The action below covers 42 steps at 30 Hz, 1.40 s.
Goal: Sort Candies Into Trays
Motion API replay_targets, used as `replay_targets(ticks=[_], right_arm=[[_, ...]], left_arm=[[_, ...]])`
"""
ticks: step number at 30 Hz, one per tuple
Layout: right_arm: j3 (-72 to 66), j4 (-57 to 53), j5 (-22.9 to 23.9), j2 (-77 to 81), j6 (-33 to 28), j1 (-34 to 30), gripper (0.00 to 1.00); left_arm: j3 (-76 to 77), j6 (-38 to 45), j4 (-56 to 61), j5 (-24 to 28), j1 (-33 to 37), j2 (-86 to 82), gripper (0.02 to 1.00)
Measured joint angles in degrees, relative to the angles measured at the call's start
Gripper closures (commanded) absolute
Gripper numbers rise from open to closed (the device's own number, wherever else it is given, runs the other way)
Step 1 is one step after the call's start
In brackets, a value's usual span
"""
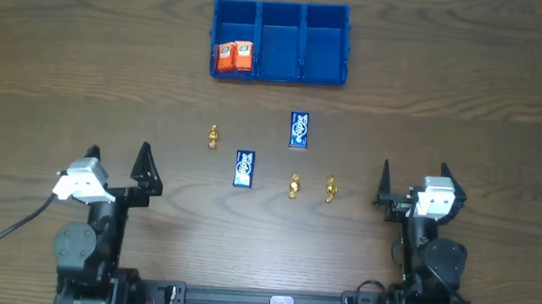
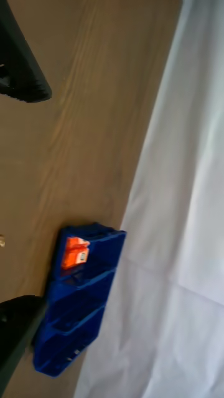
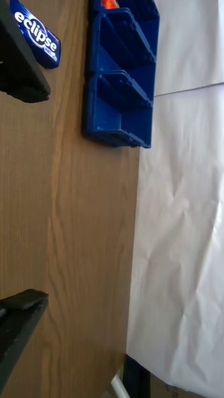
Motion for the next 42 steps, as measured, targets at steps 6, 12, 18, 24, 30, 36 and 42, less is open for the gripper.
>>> replay_targets(ticks=[6, 12, 18, 24, 30, 36, 42], right_arm=[[0.00, 0.02, 0.00, 0.00, 0.00, 0.00, 0.003], [0.00, 0.02, 0.00, 0.00, 0.00, 0.00, 0.003], [0.00, 0.02, 0.00, 0.00, 0.00, 0.00, 0.003], [0.00, 0.02, 0.00, 0.00, 0.00, 0.00, 0.003], [0.00, 0.02, 0.00, 0.00, 0.00, 0.00, 0.003], [0.00, 0.02, 0.02, 0.00, 0.00, 0.00, 0.003], [-0.04, 0.94, 0.00, 0.00, 0.00, 0.00, 0.003]], left_arm=[[-4.11, 0.00, 0.61, 1.27, -0.02, -0.02, 0.020], [-4.37, 0.24, 1.18, 1.31, -0.83, -0.04, 0.020], [-4.37, 1.11, 1.22, 1.40, -2.97, -0.04, 0.020], [-4.37, 1.27, 1.22, 1.42, -3.04, -0.04, 0.020], [-4.37, 1.27, 1.22, 1.42, -3.04, -0.04, 0.023], [-4.37, 1.27, 1.22, 1.42, -3.04, -0.04, 0.020], [-4.37, 1.27, 1.25, 1.42, -3.04, -0.04, 0.020]])
